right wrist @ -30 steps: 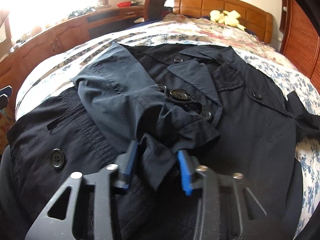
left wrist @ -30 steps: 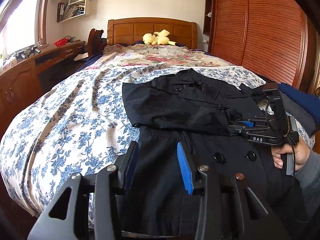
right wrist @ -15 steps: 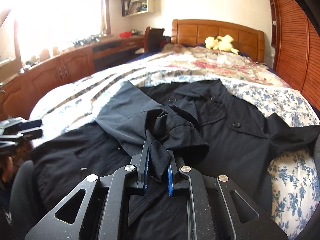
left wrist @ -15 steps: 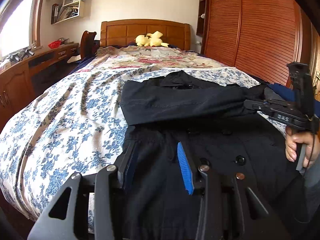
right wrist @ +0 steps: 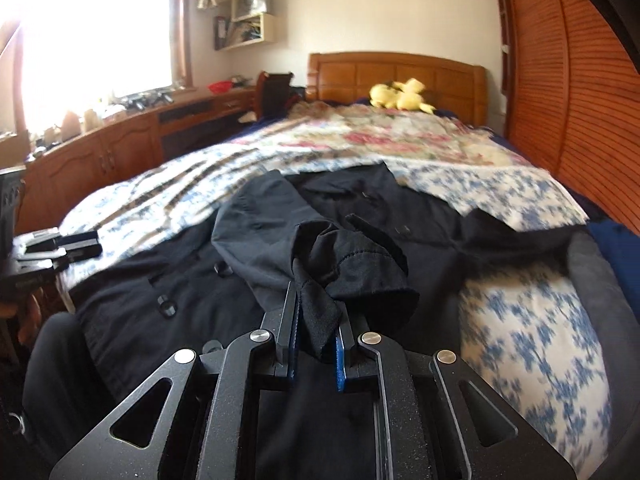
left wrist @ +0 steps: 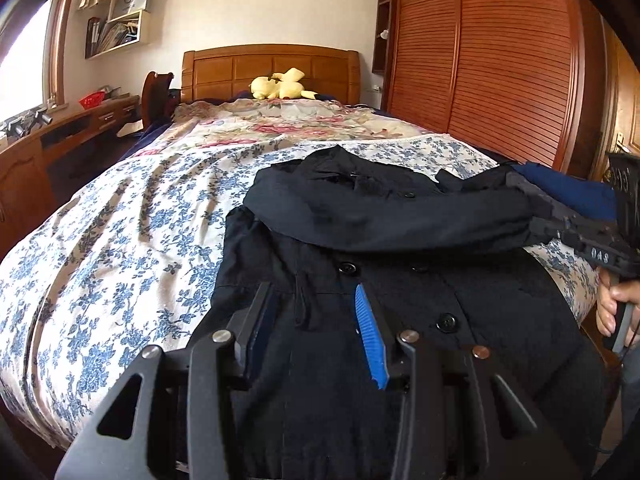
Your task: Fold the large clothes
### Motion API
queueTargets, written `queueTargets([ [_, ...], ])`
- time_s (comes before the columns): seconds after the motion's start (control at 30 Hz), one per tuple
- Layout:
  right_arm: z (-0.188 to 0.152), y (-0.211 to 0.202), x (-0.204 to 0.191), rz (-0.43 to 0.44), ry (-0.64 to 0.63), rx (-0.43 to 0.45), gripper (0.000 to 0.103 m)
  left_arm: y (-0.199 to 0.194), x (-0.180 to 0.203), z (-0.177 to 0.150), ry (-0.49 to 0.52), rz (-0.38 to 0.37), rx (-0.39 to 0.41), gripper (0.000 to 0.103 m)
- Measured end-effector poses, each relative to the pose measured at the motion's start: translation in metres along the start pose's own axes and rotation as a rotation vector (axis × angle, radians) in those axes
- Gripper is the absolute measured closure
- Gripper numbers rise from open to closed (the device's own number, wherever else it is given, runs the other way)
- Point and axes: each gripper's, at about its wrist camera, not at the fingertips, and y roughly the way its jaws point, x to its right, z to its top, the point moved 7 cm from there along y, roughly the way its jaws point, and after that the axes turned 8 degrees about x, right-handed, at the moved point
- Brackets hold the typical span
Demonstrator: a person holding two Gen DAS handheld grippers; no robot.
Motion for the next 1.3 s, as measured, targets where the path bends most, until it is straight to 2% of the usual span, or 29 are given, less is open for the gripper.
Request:
queueTargets([
  [0.17,-0.032,0.000,0.001,-0.011,0.018,-0.086,0.092,0.000,0.006,0.007,0.006,-0.013,0.014,0.062],
  [0.3,-0.043,-0.001,0.003,-0.049,0.004,-0.102,0.089,0.004,0.012,0.014,0.002,-0.034,0.025,0.055],
  [0.43,-0.046,-0.004,0.007,-0.045,0.021,-0.104,0.077,0.013,0.021,0.024,0.020,-0.056,0.044,0.049],
  [0.5,-0.045,-0.003,0.012,-0.046,0.036,-0.110,0.064,0.022,0.026,0.029,0.032,-0.066,0.051,0.048],
  [0.7,-0.032,-0.008,0.024,-0.072,0.023,-0.109,0.056,0.063,0.037,0.044,0.058,-0.084,0.062,0.048],
  [0.93,-0.017,0.005,0.036,-0.086,0.019,-0.120,0.055,0.104,0.041,0.053,0.050,-0.105,0.054,0.048],
  [1.07,-0.010,-0.004,0.037,-0.081,0.026,-0.107,0.054,0.120,0.047,0.059,0.063,-0.117,0.055,0.048],
  [1.3,-0.018,-0.025,0.054,-0.142,0.042,-0.134,0.052,0.143,0.058,0.061,0.065,-0.145,0.061,0.048],
])
